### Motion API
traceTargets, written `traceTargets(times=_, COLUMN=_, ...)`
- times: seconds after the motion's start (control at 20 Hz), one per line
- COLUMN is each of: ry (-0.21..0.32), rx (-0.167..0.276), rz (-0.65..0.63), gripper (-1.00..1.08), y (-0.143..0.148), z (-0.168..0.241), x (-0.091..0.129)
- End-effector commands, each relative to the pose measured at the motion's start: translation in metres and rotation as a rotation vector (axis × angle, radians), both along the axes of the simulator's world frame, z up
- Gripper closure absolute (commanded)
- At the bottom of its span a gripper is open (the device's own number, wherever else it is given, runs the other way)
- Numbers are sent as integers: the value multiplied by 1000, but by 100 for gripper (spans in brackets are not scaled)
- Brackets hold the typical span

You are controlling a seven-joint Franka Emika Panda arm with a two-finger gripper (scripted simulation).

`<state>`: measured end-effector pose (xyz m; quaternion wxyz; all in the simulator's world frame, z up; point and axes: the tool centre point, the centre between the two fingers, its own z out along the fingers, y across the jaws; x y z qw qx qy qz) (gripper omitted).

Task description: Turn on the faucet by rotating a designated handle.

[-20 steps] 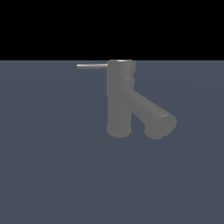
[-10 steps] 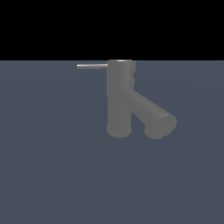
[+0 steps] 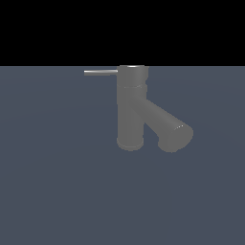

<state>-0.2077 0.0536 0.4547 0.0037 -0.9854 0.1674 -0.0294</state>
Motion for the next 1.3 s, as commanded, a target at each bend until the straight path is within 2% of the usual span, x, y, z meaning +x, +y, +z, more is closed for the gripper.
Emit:
traceTargets(times=0.0, ry=3, rx=3, rz=-56, gripper=108, y=9, z=-10, x=10)
traceTargets(times=0.65, ry=19, rx=16, rz=-338, gripper=108, y=43, z=-63, x=69)
traceTargets(times=1.25, ry=33, rx=26, rz=-590, gripper=108, y=58, z=-110, x=128)
